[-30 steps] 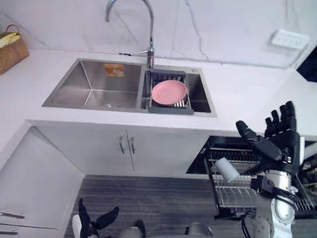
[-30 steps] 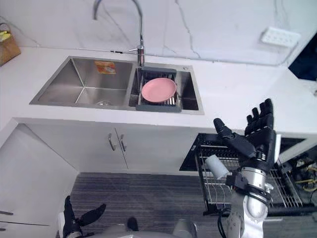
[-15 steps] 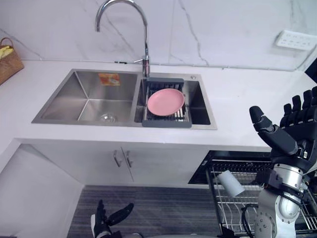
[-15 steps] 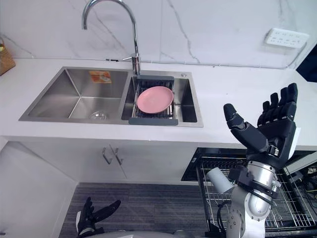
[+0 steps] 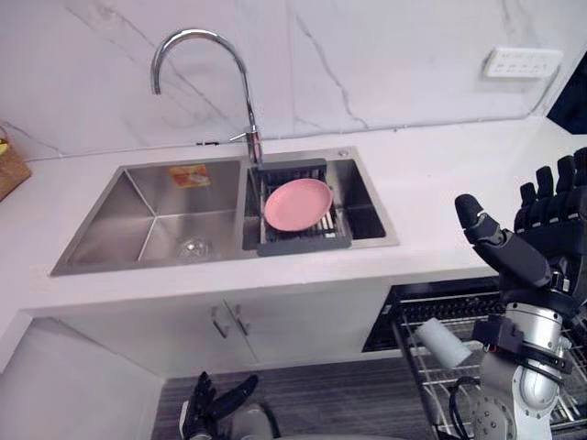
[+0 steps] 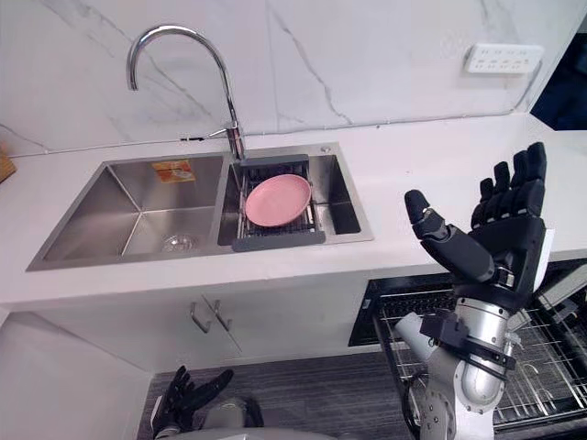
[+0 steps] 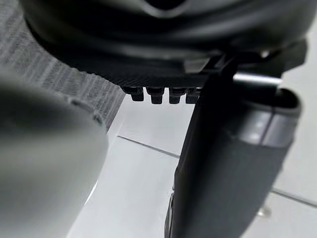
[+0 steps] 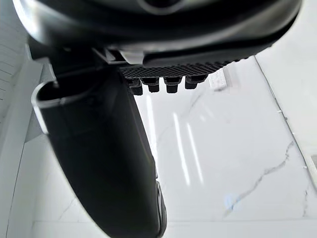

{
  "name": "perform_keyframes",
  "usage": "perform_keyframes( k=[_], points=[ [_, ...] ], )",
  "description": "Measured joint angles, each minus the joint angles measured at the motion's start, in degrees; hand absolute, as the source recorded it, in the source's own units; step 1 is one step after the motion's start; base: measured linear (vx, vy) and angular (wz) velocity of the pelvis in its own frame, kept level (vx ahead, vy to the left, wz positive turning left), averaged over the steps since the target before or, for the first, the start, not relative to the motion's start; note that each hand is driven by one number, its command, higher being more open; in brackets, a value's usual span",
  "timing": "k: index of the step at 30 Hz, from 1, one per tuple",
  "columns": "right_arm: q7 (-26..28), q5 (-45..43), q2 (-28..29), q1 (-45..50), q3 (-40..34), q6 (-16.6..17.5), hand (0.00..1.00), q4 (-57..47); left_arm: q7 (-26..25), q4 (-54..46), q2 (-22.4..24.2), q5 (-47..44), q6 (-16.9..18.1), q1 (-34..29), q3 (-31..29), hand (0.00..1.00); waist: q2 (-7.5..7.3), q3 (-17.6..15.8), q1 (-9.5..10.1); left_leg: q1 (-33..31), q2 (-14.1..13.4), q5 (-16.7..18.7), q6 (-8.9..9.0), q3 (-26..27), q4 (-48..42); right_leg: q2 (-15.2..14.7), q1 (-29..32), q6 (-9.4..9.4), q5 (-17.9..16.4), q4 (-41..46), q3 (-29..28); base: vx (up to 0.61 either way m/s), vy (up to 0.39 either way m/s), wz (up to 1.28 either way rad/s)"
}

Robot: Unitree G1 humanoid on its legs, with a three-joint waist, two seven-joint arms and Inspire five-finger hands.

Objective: Walk over to the sink, pick up the cup, carry it to the dishwasher, place the cup inside the dishwasher, then close the dishwasher door

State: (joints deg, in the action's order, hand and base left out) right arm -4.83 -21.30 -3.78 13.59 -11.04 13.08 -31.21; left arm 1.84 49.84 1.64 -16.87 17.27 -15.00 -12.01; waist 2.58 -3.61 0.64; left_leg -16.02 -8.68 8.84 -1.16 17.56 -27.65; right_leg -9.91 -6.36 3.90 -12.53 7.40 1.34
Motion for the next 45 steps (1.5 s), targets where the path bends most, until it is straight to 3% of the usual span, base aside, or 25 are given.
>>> perform_keyframes(
  k=[2, 5, 7, 9, 11, 15, 16, 17, 19, 24, 25, 31, 38, 40, 41, 45],
  points=[
    [0.57, 1.16, -1.33, -1.19, 0.87, -0.85, 1.0, -0.27, -0.28, 0.18, -0.39, 0.11, -1.73, 1.37, 0.25, 1.0, -0.78, 0.21, 0.24, -0.28, 0.96, 2.86, -1.93, 1.15, -2.93, -1.77, -0.93, 3.57, 2.59, -0.95, -1.02, 0.25, 0.232, -0.11],
    [2.5, -0.08, -1.32, -1.9, -0.01, -1.24, 1.0, -0.24, -0.33, 1.67, -1.64, 0.07, -2.68, 2.09, 0.65, 1.0, -2.4, 1.07, 0.27, 2.43, 3.25, 4.93, -2.51, 1.41, -1.1, -3.41, -0.96, 4.97, 4.09, 2.15, -1.26, 0.3, 0.249, 0.06],
    [4.6, -1.68, -1.2, -1.87, -0.23, -1.3, 1.0, 0.01, -0.75, 3.05, -2.24, 0.08, -2.77, 2.46, 0.64, 1.0, -3.28, 1.72, 0.13, 5.74, 4.76, 5.05, -2.68, 2.09, 2.79, -4.27, 2.77, 5.78, 4.69, 11.58, -1.95, 0.22, 0.119, -0.09],
    [7.7, -2.55, -0.63, -1.9, 0.23, -1.67, 1.0, 0.56, -1.56, 3.76, -2.63, 0.11, -2.98, 2.44, 0.87, 1.0, -3.73, 1.89, -0.23, 10.7, 5.74, 4.83, -2.96, 2.79, 7.25, -4.7, 11.45, 8.68, 6.17, 30.53, -4.51, 0.19, 0.059, -0.13],
    [10.18, -2.92, -0.48, -2.18, 0.3, -1.68, 1.0, 2.18, -2.6, 4.42, -2.68, -0.58, -5.78, 2.34, -0.29, 1.0, -3.36, 2.07, -1.3, 13.69, 5.78, 4.19, -3.02, 2.46, 9.85, -4.71, 16.37, 6.25, 4.69, 36.37, -1.14, 0.22, 0.025, 0.19],
    [13.28, -2.89, -1.24, -3.09, 2.46, -1.67, 1.0, 6.0, -3.41, 4.34, -2.93, -0.57, -6.66, 2.49, -0.96, 1.0, -3.49, 1.9, -1.23, 16.33, 4.28, 3.92, -2.24, 0.28, 10.91, -4.61, 18.2, 2.34, 4.03, 23.82, 5.56, 0.17, -0.092, 0.29],
    [13.6, -2.84, -1.51, -3.54, 3.23, -1.67, 1.0, 6.37, -3.45, 4.29, -3.26, -0.58, -6.64, 2.4, -0.98, 1.0, -4.05, 1.99, -1.23, 16.4, 4.25, 4.21, -1.02, -0.28, 10.53, -4.08, 17.98, 0.23, 9.3, 18.79, 5.66, 0.15, -0.215, 0.38],
    [13.67, -2.71, -2.07, -4.47, 3.78, -1.52, 1.0, 6.72, -3.69, 4.68, -4.24, -0.03, -6.53, 2.66, -1.2, 1.0, -5.12, 1.63, -1.23, 16.15, 4.64, 4.73, 0.36, -1.69, 9.79, -3.66, 17.29, 1.1, 13.69, 15.68, 4.44, 0.11, -0.196, 0.24],
    [13.15, -2.1, -4.06, -5.23, 3.47, -1.54, 1.0, 7.47, -3.73, 4.51, -4.29, 1.33, -5.38, 2.23, -1.14, 1.0, -4.33, 2.01, -0.29, 16.1, 2.65, 4.56, 1.49, -2.44, 10.23, -1.51, 14.63, 1.33, 13.76, 10.93, 4.75, 0.06, -0.195, 0.03],
    [13.59, -2.06, -5.14, -7.3, 0.92, -1.58, 1.0, 7.46, -3.96, 4.4, -4.94, 1.44, -3.12, 1.31, -1.59, 1.0, -5.19, 1.88, 0.21, 15.58, 2.22, 4.94, 2.82, -2.88, 10.17, -0.09, 8.65, 3.55, 15.13, -2.36, 5.98, -0.01, -0.12, -0.13],
    [14.76, -2.25, -5.31, -9.7, -2.02, -2.04, 1.0, 12.77, -3.84, 7.05, -8.03, 7.98, -2.75, 0.46, 0.93, 1.0, -7.02, 1.07, -0.2, 16.2, 3.71, 4.3, 2.41, -3.38, 11.77, -0.24, 6.2, 3.79, 17.47, -7.7, 5.63, 0.0, 0.0, 0.0],
    [14.8, -2.46, -5.3, -10.8, -2.03, -2.12, 1.0, 12.77, -3.62, 7.05, -8.14, 7.91, -2.89, 0.47, 0.92, 1.0, -7.17, 0.73, -0.08, 16.05, 3.7, 4.31, 2.41, -3.5, 11.76, -0.29, 6.2, 3.79, 17.47, -7.72, 5.85, 0.0, 0.0, 0.01],
    [15.94, -4.75, -5.31, -10.82, -2.2, -3.06, 1.0, 12.78, -0.39, 8.19, -8.1, 2.28, -6.24, 0.56, -1.67, 1.0, -7.96, 0.19, -0.03, 16.13, 3.28, 4.25, 2.52, -3.96, 12.04, -0.31, 5.44, 3.81, 17.49, -8.56, 7.22, 0.0, -0.01, 0.05],
    [15.08, 2.11, -6.42, -10.94, -2.17, -3.08, 1.0, 12.7, 0.4, 9.55, -8.48, 2.3, -7.69, 0.49, -1.76, 1.0, -8.06, 0.14, -0.07, 16.58, 3.27, 4.13, 2.7, -3.93, 12.48, -0.3, 5.05, 3.87, 17.52, -8.89, 7.55, 0.0, -0.016, 0.01],
    [13.38, 10.15, -8.5, -10.94, -2.12, -3.5, 1.0, 12.23, 0.63, 9.9, -8.67, 2.27, -8.6, 0.34, -1.79, 1.0, -8.13, 0.1, -0.06, 17.0, 3.31, 4.09, 2.75, -3.97, 12.59, -0.27, 4.54, 3.88, 17.62, -9.29, 7.81, 0.0, 0.0, 0.0],
    [12.41, 28.19, -16.51, -11.39, -2.09, -4.79, 1.0, 10.92, 0.73, 10.86, -9.32, 1.95, -9.58, 0.69, -1.9, 1.0, -8.2, 0.04, -0.24, 18.99, 3.51, 3.77, 3.0, -3.92, 14.04, -0.21, 2.57, 3.92, 17.93, -10.57, 8.02, 0.0, -0.008, 0.0]
  ],
)
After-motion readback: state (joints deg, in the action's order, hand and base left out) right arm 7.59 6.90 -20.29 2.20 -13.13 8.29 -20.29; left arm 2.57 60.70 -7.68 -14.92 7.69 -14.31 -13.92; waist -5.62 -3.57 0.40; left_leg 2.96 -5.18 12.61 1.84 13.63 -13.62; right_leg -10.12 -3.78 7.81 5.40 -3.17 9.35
